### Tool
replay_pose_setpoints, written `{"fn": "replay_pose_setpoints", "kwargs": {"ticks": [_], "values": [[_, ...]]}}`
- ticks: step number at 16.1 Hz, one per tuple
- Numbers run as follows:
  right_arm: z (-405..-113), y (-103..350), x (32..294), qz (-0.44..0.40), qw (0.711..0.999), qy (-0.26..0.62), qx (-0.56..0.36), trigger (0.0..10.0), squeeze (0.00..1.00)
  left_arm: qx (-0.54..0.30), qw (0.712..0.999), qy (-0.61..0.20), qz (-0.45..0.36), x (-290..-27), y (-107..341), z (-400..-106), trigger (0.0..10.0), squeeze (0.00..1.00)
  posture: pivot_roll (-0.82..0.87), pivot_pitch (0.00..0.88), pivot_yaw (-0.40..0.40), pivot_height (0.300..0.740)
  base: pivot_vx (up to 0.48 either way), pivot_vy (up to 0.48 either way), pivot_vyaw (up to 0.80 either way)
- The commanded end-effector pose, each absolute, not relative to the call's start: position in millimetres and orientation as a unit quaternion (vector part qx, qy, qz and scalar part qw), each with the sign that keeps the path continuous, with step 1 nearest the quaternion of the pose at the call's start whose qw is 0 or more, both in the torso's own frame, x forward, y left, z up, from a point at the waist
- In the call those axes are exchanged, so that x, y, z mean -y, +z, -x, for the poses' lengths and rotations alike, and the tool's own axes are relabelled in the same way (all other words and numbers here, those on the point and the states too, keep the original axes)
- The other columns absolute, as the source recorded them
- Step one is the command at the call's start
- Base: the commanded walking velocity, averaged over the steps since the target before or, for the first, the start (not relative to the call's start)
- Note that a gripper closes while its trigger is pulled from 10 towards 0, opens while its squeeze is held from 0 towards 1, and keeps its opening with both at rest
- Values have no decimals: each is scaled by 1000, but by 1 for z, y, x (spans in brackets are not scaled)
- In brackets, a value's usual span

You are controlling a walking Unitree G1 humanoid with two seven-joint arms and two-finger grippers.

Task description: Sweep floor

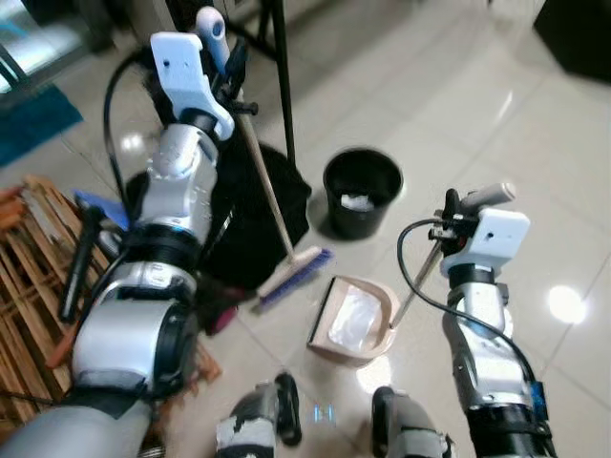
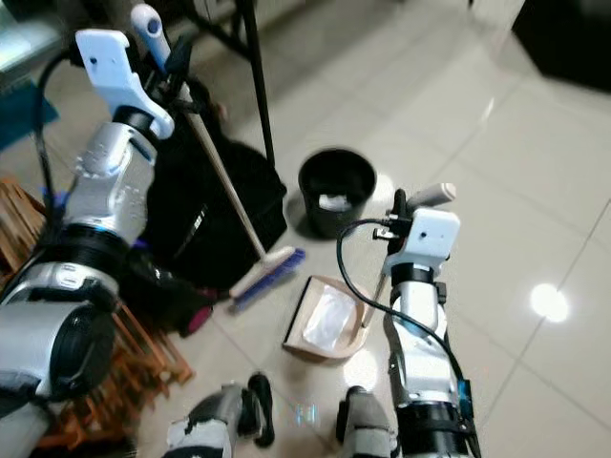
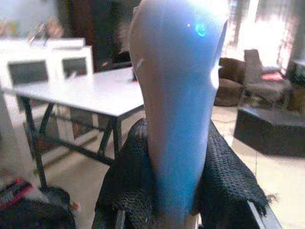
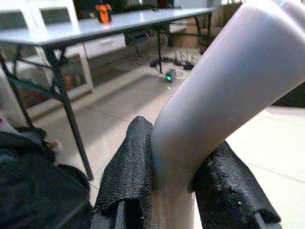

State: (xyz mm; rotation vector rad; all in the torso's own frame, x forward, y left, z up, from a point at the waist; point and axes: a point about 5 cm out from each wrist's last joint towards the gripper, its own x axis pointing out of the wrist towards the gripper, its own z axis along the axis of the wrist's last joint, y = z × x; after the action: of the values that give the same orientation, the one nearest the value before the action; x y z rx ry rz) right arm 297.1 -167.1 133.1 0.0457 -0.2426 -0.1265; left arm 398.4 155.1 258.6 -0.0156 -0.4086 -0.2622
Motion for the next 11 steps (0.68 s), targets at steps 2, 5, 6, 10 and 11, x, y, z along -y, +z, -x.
{"fn": "replay_pose_setpoints", "kwargs": {"ticks": [2, 5, 6, 10, 11], "values": [[-294, 157, 169, -22, 990, -29, 135, 10000, 0, 149, 977, -153, -27, -161, 226, -386, 10000, 0, -57, 54, 87, 740, 0, 0, 0], [-289, 182, 175, -11, 988, -11, 151, 10000, 0, 100, 984, -142, -29, -168, 184, -360, 10000, 0, -67, 48, 80, 740, 0, 0, 0], [-288, 190, 178, -8, 988, -4, 156, 10000, 0, 92, 987, -126, -30, -171, 174, -351, 10000, 0, -69, 46, 72, 740, 0, 0, 0], [-282, 211, 194, -35, 986, -25, 160, 10000, 0, 54, 992, -104, -40, -172, 155, -313, 10000, 0, -65, 46, 59, 740, 0, -116, 0], [-282, 212, 199, -43, 985, -39, 160, 10000, 0, 53, 993, -103, -40, -171, 155, -310, 10000, 0, -66, 45, 61, 740, 0, -480, 0]]}}
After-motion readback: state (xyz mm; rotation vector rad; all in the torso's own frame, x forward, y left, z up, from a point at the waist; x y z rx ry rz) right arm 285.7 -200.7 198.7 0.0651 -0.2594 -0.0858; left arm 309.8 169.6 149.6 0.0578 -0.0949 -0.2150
